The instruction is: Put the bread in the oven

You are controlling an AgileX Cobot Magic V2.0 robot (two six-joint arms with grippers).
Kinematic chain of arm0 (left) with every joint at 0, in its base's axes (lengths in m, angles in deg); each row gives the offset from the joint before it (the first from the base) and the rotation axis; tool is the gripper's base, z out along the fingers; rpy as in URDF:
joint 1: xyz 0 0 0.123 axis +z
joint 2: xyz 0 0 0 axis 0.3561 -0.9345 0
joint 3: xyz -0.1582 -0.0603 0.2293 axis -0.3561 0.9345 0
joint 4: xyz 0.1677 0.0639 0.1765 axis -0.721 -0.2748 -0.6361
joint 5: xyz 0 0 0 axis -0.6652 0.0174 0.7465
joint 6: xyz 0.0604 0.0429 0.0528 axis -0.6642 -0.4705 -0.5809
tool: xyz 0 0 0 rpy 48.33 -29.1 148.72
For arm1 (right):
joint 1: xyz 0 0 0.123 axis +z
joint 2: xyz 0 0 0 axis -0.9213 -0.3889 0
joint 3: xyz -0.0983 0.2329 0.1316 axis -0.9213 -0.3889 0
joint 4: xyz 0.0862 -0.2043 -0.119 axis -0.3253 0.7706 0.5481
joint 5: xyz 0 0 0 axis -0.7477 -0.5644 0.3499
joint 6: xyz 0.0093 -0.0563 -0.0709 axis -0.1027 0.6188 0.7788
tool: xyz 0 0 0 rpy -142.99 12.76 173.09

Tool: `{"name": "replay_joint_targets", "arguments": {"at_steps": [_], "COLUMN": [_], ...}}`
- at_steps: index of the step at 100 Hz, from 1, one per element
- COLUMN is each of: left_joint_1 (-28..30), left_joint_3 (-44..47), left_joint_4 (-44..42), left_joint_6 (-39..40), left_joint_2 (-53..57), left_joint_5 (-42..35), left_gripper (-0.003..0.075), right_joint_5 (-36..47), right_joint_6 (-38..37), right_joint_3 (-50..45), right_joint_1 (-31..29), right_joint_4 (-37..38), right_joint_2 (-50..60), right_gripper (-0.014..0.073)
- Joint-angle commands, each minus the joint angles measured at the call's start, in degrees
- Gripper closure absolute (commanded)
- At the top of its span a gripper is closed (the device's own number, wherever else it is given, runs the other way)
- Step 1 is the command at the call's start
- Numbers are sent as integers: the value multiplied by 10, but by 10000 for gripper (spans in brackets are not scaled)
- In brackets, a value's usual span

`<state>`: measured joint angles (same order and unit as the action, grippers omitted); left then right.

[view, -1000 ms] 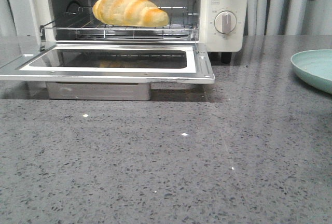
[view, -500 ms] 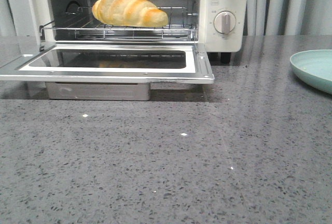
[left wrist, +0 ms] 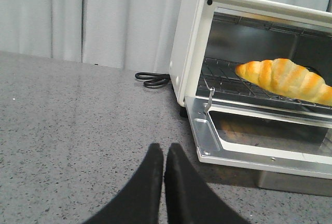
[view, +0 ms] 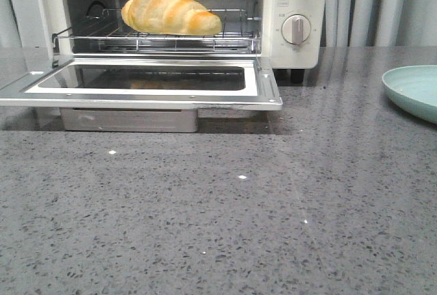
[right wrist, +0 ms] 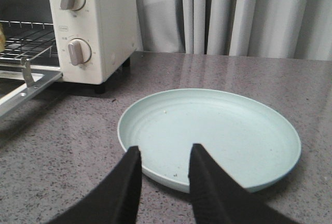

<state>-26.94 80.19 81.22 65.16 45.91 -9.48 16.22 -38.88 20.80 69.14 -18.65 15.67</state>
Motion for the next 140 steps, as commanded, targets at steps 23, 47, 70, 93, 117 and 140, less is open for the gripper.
{"name": "replay_joint_targets", "arguments": {"at_steps": [23,47,70,93,117,140], "left_joint_1": [1,1,1,1,1,1], "left_joint_3": [-9,-9,-9,-9,-9,-9], "left_joint_4": [5,5,5,5,5,5], "left_joint_6": [0,0,0,0,0,0], "left_joint_2": [15,15,15,15,15,15], "left_joint_5": [-47,-47,-47,-47,-47,-47], "left_gripper": [742,741,742,742,741,742], "right_joint_5": [69,60,59,56,9,-38], "right_joint_6": [-2,-2,-2,-2,-2,-2], "right_joint_3": [-42,-43,-43,-43,-43,-43], "right_joint_1": [-23,-65,-78,-91,-107,-107], "right_joint_4": [-2,-2,-2,-2,-2,-3], "right_joint_2": [45,46,46,46,48,48], "right_gripper": [400,400,400,428,669,669]}}
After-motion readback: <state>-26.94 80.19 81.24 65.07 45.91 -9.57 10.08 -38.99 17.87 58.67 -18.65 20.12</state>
